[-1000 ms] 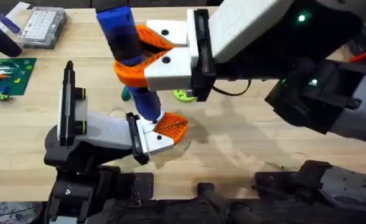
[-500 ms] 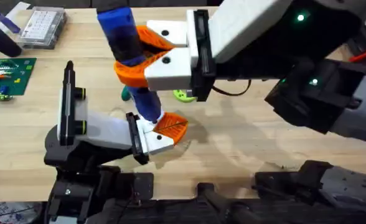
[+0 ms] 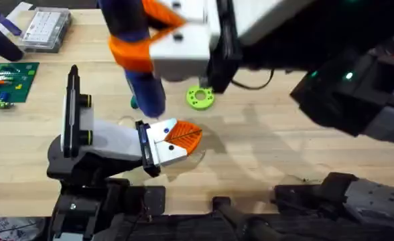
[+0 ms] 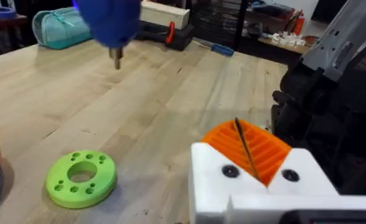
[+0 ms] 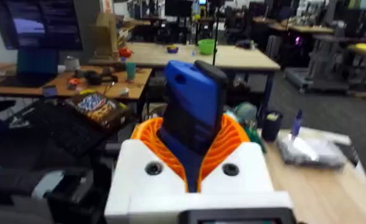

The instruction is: Pick up the gripper from the table and insert it into the empty holder that is missing its gripper. Then pick up a screw, insert it into the mounting hole, and use the screwdriver to tighten it. Finally, clean up the table by picking up the vegetable and placing it into the bucket.

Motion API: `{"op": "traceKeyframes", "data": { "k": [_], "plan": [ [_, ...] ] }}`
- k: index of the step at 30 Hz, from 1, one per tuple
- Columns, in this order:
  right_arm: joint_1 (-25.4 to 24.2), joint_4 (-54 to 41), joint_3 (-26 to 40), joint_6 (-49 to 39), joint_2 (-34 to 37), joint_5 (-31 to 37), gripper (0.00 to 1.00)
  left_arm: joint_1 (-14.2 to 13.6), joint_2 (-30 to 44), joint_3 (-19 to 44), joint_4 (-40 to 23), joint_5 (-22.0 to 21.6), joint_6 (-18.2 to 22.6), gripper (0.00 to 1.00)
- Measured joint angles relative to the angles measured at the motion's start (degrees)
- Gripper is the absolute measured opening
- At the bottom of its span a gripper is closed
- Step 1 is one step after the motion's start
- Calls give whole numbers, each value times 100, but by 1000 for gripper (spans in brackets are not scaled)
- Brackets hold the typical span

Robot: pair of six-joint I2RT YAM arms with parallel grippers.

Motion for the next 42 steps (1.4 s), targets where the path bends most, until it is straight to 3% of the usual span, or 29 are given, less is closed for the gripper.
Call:
{"op": "traceKeyframes", "data": {
  "k": [6,16,21,27,35,42],
  "plan": [
    [-55,-124,535,40,13,-4,52,0,0,0,0,0,0,11],
    [-472,-801,819,-59,15,-17,52,0,0,0,0,0,0,11],
    [-731,-1601,957,-724,13,-19,52,0,0,0,0,0,0,11],
    [-1033,-2660,987,-2106,13,83,52,0,0,0,2,0,0,11],
    [-1393,-3805,1002,-3812,183,1409,52,0,0,0,0,0,0,11],
    [-1595,-3973,1004,-5365,1025,2919,52,0,0,0,0,0,0,11]
  ]
}}
